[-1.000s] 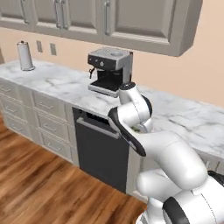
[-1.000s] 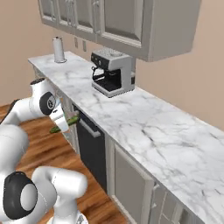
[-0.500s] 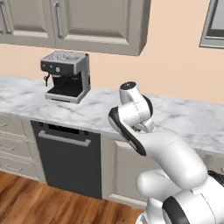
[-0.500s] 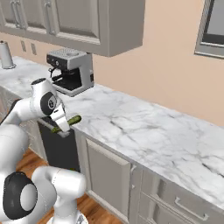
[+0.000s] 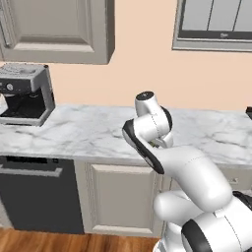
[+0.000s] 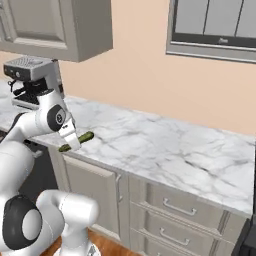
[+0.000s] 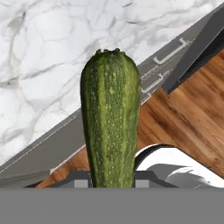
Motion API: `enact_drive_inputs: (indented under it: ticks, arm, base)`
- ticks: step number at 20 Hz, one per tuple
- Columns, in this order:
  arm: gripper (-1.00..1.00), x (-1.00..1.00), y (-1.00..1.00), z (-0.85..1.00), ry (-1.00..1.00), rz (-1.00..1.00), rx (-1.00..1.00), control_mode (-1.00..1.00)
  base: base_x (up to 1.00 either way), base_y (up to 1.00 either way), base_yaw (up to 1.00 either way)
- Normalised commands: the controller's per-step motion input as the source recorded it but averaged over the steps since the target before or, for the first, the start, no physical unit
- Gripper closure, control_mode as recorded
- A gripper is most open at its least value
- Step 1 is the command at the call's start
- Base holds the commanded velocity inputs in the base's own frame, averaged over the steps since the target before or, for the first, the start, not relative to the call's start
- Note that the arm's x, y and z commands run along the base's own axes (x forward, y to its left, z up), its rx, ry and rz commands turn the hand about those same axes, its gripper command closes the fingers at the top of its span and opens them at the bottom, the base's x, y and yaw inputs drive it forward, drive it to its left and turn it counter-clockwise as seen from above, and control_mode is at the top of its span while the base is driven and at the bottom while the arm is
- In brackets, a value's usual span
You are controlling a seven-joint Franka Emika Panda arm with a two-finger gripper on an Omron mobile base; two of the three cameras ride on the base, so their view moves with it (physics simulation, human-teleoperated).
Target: Turn on the sink faucet. Then move the squash from the counter to the sink. Turn off the sink. Move the vegetable from the sink to the pot next to the stove. Finally move the pot to the rear center burner.
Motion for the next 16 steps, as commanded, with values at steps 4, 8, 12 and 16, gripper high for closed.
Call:
enact_drive_inputs:
  ticks: [4,8,12,16]
  arm:
    - [1.00,0.00,0.00,0.00,0.00,0.00,0.00,1.00]
    - [1.00,0.00,0.00,0.00,0.00,0.00,0.00,1.00]
    - [1.00,0.00,0.00,0.00,0.00,0.00,0.00,1.00]
    - [1.00,0.00,0.00,0.00,0.00,0.00,0.00,1.00]
  base:
    - [0.00,-0.73,-0.33]
    - [0.00,-0.72,-0.31]
    - [0.00,-0.73,-0.28]
    - [0.00,-0.72,-0.26]
